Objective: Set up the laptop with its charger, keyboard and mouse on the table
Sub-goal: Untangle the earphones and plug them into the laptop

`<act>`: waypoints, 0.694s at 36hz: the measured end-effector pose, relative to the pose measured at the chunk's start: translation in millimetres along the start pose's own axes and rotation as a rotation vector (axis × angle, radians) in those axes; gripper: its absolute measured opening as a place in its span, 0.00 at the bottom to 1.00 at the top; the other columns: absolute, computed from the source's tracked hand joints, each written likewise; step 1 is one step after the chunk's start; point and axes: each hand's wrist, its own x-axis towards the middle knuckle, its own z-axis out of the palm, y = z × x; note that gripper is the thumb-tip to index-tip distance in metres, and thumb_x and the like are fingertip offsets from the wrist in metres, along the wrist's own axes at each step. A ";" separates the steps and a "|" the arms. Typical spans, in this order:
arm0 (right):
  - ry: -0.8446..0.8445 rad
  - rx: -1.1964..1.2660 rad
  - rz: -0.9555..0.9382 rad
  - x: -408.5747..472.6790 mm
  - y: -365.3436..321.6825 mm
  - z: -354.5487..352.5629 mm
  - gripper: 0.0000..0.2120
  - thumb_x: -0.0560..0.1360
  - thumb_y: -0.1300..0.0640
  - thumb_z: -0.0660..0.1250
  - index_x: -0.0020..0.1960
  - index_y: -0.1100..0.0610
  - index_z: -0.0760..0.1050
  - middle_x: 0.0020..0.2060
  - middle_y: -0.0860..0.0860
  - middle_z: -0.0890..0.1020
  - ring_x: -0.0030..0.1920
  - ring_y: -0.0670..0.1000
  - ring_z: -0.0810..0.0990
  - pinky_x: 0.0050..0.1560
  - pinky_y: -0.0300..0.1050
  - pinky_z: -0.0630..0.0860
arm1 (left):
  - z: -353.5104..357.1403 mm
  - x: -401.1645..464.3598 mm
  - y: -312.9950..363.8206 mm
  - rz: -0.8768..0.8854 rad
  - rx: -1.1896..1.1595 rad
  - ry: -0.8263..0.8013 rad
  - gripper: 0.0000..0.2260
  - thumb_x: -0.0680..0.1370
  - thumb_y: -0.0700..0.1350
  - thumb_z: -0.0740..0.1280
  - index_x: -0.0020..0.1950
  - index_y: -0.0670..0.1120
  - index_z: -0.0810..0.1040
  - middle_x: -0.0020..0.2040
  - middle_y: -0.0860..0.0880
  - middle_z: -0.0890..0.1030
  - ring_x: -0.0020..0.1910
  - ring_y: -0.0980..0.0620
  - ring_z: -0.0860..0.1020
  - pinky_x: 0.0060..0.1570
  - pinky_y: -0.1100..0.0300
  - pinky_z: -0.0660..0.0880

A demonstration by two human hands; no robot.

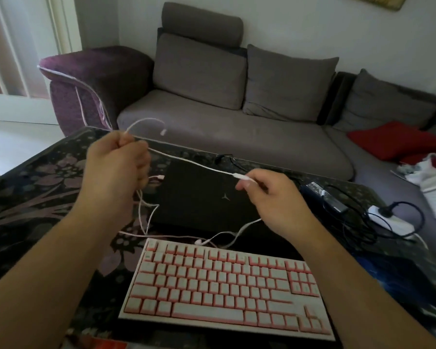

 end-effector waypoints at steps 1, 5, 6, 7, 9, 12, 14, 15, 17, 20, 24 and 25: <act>0.038 0.036 0.025 -1.6 7.0 -6.9 0.09 0.86 0.52 0.63 0.51 0.45 0.81 0.40 0.44 0.80 0.38 0.42 0.78 0.42 0.38 0.70 | -0.7 1.8 -1.8 0.001 0.007 0.005 0.19 0.83 0.35 0.62 0.36 0.53 0.68 0.32 0.54 0.69 0.29 0.55 0.65 0.29 0.60 0.61; 0.123 0.058 0.108 -7.9 23.7 -29.8 0.12 0.84 0.47 0.66 0.45 0.48 0.84 0.38 0.45 0.82 0.42 0.43 0.80 0.44 0.41 0.70 | 8.5 2.2 -9.7 -0.012 0.060 0.000 0.20 0.82 0.34 0.61 0.36 0.54 0.67 0.31 0.53 0.69 0.29 0.54 0.65 0.25 0.62 0.61; 0.152 0.073 0.132 -8.3 28.4 -34.4 0.13 0.83 0.47 0.67 0.44 0.49 0.84 0.38 0.46 0.83 0.43 0.44 0.81 0.45 0.40 0.70 | 12.0 1.0 -11.2 -0.014 0.066 0.002 0.20 0.83 0.34 0.60 0.36 0.54 0.67 0.32 0.53 0.69 0.29 0.54 0.65 0.25 0.62 0.61; 0.191 0.104 0.163 -8.6 34.8 -38.7 0.14 0.83 0.46 0.68 0.42 0.50 0.84 0.38 0.46 0.84 0.43 0.44 0.81 0.45 0.41 0.70 | 16.7 -0.2 -12.3 -0.016 0.068 0.009 0.19 0.83 0.34 0.60 0.36 0.54 0.67 0.32 0.53 0.69 0.29 0.54 0.65 0.26 0.62 0.62; 0.288 0.199 0.224 -8.8 47.8 -45.8 0.16 0.82 0.44 0.70 0.38 0.51 0.84 0.32 0.46 0.82 0.38 0.45 0.79 0.46 0.44 0.72 | 24.2 -2.2 -13.3 -0.022 0.081 0.038 0.19 0.83 0.35 0.60 0.36 0.54 0.67 0.33 0.52 0.70 0.30 0.55 0.66 0.27 0.62 0.63; 0.401 0.317 0.276 -13.5 60.6 -55.2 0.19 0.80 0.43 0.72 0.35 0.52 0.82 0.24 0.44 0.75 0.30 0.44 0.74 0.41 0.46 0.71 | 33.0 -2.8 -18.3 -0.003 0.243 0.108 0.17 0.83 0.37 0.62 0.37 0.54 0.68 0.37 0.49 0.74 0.35 0.52 0.72 0.33 0.58 0.69; 0.433 0.326 0.263 -17.0 65.8 -63.5 0.19 0.80 0.45 0.72 0.36 0.54 0.81 0.26 0.48 0.75 0.28 0.42 0.73 0.39 0.43 0.70 | 41.4 -3.6 -23.4 0.002 0.428 0.085 0.14 0.83 0.40 0.65 0.39 0.53 0.70 0.41 0.44 0.78 0.39 0.47 0.76 0.39 0.51 0.74; 0.443 0.320 0.256 -18.1 67.5 -67.5 0.19 0.80 0.46 0.72 0.36 0.57 0.81 0.27 0.49 0.75 0.27 0.42 0.72 0.37 0.42 0.70 | 45.6 -4.8 -25.1 -0.018 0.494 0.042 0.12 0.83 0.41 0.65 0.41 0.51 0.71 0.43 0.43 0.80 0.39 0.46 0.77 0.41 0.49 0.75; 0.453 0.294 0.272 -20.1 74.7 -77.2 0.16 0.80 0.52 0.72 0.37 0.61 0.80 0.25 0.49 0.73 0.25 0.43 0.69 0.34 0.42 0.68 | 57.1 -7.7 -28.3 -0.080 0.549 -0.054 0.08 0.83 0.41 0.66 0.45 0.48 0.72 0.44 0.41 0.81 0.40 0.45 0.78 0.41 0.50 0.76; 0.402 0.159 0.339 -24.9 89.5 -90.5 0.11 0.76 0.60 0.69 0.37 0.64 0.78 0.22 0.46 0.70 0.24 0.44 0.67 0.29 0.40 0.66 | 74.6 -13.6 -33.9 -0.154 0.635 -0.180 0.07 0.84 0.42 0.67 0.46 0.44 0.73 0.43 0.42 0.85 0.39 0.44 0.82 0.39 0.51 0.79; 0.176 -0.029 0.474 -30.1 106.5 -88.2 0.11 0.76 0.59 0.69 0.35 0.61 0.78 0.26 0.49 0.74 0.30 0.49 0.73 0.33 0.43 0.66 | 87.2 -19.0 -47.7 -0.180 0.693 -0.267 0.10 0.85 0.50 0.65 0.53 0.44 0.78 0.44 0.47 0.87 0.43 0.48 0.87 0.49 0.46 0.83; 0.111 -0.085 0.499 -30.5 111.5 -85.2 0.10 0.75 0.58 0.68 0.38 0.63 0.79 0.30 0.52 0.76 0.33 0.51 0.75 0.36 0.44 0.67 | 88.5 -19.8 -50.4 -0.168 0.718 -0.271 0.12 0.85 0.53 0.64 0.54 0.46 0.80 0.46 0.49 0.87 0.46 0.50 0.86 0.56 0.44 0.82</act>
